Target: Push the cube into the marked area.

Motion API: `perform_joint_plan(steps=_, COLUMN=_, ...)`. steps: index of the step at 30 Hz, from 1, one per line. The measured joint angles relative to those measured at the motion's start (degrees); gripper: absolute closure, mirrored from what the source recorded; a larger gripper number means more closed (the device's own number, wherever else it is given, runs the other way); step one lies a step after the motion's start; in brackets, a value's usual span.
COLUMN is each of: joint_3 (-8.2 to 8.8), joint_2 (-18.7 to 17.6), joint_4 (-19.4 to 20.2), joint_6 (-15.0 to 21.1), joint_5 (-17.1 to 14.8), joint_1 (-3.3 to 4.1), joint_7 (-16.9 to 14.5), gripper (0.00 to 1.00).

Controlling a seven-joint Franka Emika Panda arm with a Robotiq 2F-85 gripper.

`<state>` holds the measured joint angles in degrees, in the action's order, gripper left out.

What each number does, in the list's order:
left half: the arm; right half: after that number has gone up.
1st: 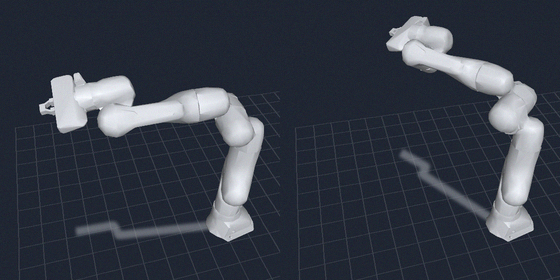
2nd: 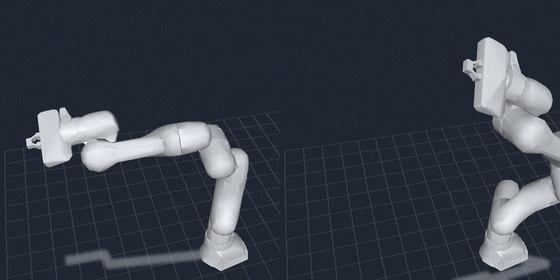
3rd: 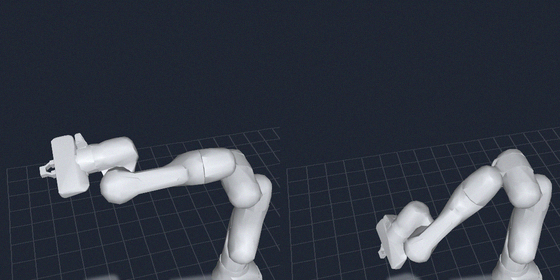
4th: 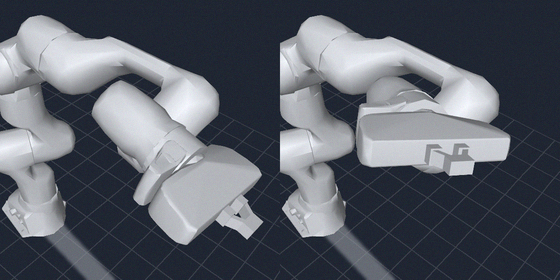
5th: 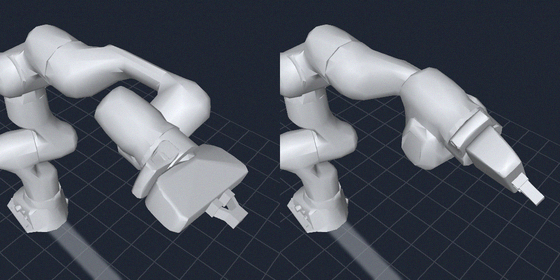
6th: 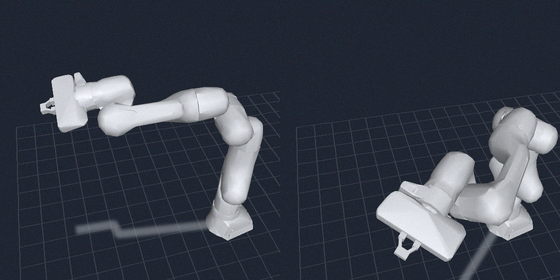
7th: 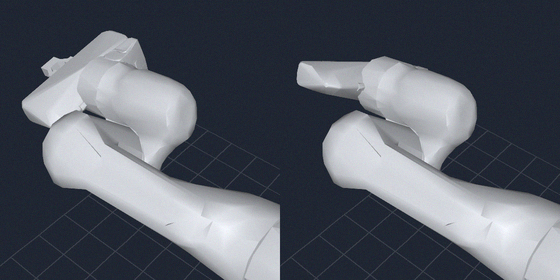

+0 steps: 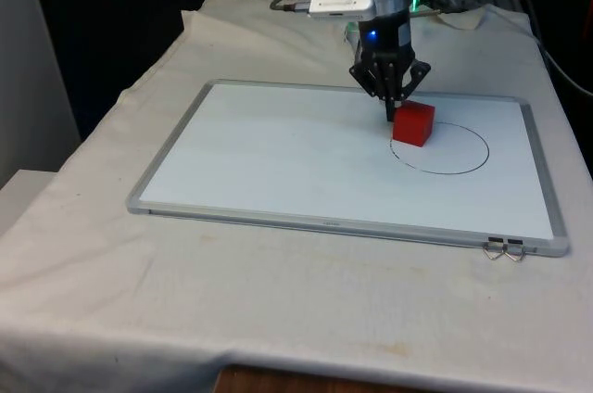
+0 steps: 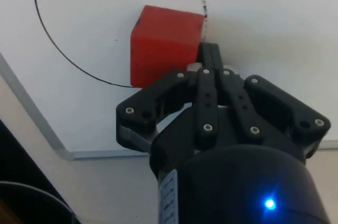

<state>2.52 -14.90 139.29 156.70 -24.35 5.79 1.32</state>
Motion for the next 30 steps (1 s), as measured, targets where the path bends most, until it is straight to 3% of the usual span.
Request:
perform_joint_plan(steps=23, joint_3=-4.58, joint_2=-2.5, joint_4=-4.0, joint_6=0.0, joint_5=0.0, joint_1=0.52, joint_7=7.2, gripper=1.0)
perform_joint_plan(steps=30, joint_3=-3.32, joint_2=-2.6, joint_4=-4.3, joint_6=-0.2, joint_5=0.1, joint_1=0.29, joint_7=6.1, gripper=1.0)
